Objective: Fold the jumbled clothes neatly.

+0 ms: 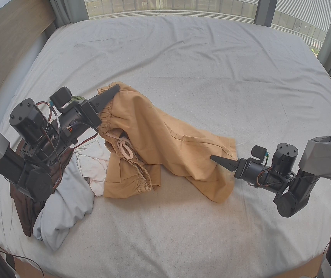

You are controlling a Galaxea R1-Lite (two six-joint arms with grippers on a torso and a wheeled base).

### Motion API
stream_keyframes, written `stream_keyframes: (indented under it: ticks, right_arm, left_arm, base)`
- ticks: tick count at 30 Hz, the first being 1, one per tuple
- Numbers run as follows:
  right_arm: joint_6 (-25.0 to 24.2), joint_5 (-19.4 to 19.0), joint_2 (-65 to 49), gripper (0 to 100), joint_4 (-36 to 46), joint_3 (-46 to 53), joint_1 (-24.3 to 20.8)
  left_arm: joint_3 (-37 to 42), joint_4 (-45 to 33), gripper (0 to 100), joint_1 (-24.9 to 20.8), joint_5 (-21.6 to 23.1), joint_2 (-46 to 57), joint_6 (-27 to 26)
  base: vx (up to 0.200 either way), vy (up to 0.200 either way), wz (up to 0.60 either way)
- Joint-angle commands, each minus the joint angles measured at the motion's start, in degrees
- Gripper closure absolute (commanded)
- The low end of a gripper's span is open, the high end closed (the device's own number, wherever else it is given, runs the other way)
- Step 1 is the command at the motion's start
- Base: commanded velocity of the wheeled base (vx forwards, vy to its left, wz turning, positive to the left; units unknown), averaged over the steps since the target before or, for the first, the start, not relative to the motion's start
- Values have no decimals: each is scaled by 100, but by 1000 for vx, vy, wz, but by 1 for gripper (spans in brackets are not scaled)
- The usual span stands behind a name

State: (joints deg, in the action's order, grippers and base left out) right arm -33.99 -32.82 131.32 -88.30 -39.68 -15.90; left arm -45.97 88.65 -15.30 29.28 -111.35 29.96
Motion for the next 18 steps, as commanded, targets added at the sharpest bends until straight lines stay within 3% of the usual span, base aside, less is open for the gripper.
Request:
stream_keyframes:
  ticks: [1,6,17,18]
  right_arm:
    - [-20,3,52,0,-3,-136,148]
    - [-91,-32,-18,0,-3,-75,280]
    - [-328,-85,-265,0,-3,-66,43]
    - [1650,3,-932,100,-3,699,-274]
  left_arm:
    - [0,3,100,-8,-1,17,1]
    - [0,3,100,-8,-1,-1,1]
    - [-8,3,100,1,-1,-18,1]
    - [-263,3,100,9,-28,-80,-17]
  base:
    - [0,0,0]
    - [0,0,0]
    - [0,0,0]
    - [0,0,0]
